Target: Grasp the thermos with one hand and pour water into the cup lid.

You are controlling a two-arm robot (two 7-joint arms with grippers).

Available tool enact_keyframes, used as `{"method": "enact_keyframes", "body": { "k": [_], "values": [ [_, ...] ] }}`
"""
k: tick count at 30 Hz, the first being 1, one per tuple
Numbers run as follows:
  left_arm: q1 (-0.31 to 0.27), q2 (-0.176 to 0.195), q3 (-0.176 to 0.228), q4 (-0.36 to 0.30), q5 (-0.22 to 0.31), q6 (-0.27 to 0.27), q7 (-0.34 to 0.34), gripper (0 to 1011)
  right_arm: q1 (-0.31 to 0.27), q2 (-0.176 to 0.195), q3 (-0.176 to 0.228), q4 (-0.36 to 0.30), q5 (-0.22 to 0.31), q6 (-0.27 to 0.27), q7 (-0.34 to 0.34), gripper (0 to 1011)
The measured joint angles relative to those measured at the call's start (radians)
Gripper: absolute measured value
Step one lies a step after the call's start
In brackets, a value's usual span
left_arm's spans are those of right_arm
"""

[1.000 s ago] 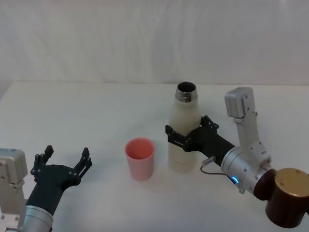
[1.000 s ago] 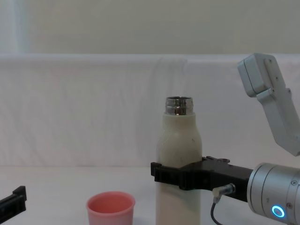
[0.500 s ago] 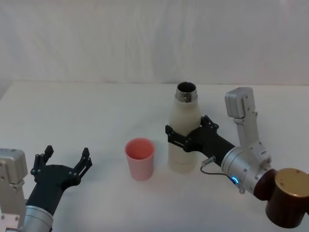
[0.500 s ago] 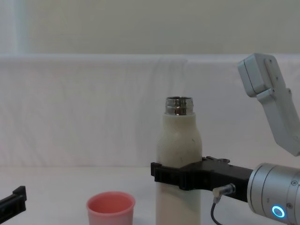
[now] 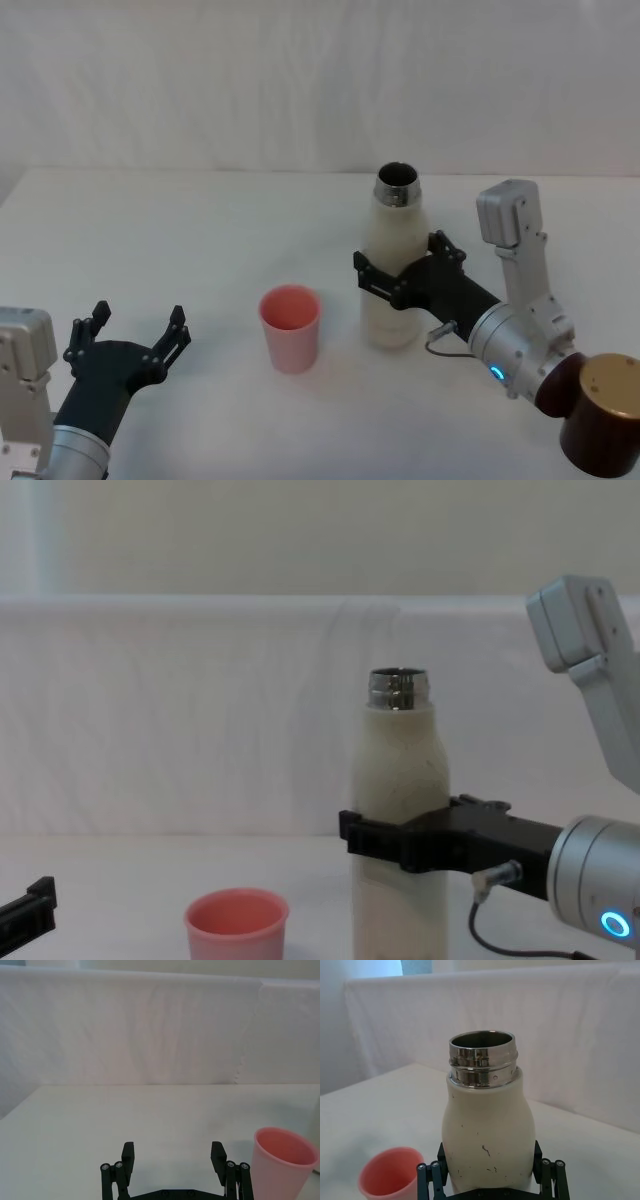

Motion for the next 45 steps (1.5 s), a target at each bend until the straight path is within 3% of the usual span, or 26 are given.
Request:
{"method": "enact_keyframes", "body": {
  "k": [19, 30, 36, 45],
  "values": [
    [0.000, 0.000, 0.000, 0.000, 0.000, 0.000, 0.000, 1001, -0.019, 0.051, 0.007, -0.086, -0.193, -0.001, -0.054, 962],
    [0.000, 0.000, 0.000, 0.000, 0.000, 0.000, 0.000, 1001, 0.006, 0.077, -0.056, -0.089, -0.380, -0.001, -0.085, 962],
    [0.000, 0.000, 0.000, 0.000, 0.000, 0.000, 0.000, 1001, 0.025, 0.090, -0.102, -0.079, -0.508, -0.005, -0.106, 962],
    [0.000, 0.000, 0.000, 0.000, 0.000, 0.000, 0.000, 1001, 0.041, 0.089, -0.132, -0.057, -0.613, -0.006, -0.112, 961]
  ]
}}
